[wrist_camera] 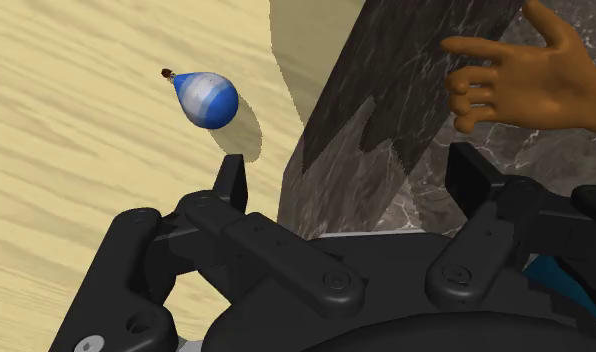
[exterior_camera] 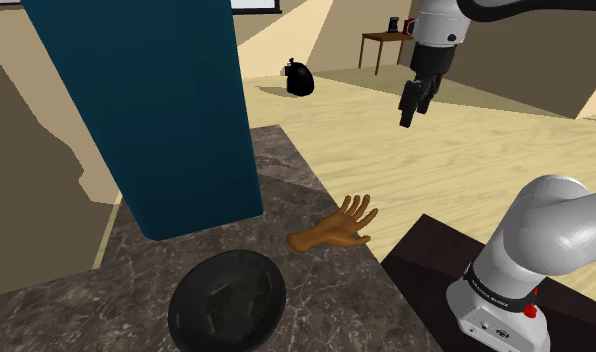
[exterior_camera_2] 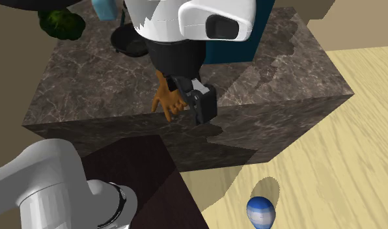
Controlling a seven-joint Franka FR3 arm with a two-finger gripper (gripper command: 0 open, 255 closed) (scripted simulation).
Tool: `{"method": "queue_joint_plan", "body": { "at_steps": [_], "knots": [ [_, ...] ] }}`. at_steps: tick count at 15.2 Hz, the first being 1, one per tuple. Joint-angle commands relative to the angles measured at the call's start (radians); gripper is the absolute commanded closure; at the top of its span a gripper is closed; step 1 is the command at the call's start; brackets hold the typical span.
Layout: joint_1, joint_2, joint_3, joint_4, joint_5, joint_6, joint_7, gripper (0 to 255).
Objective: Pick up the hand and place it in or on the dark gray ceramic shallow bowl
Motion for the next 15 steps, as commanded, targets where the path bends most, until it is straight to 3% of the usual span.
{"method": "queue_joint_plan", "body": {
  "at_steps": [1,9,15],
  "knots": [
    [0.000,0.000,0.000,0.000,0.000,0.000,0.000,0],
    [0.044,0.046,-0.054,-0.216,0.190,0.243,0.019,0],
    [0.114,0.142,-0.086,-0.338,0.370,0.450,-0.010,0]
  ]
}}
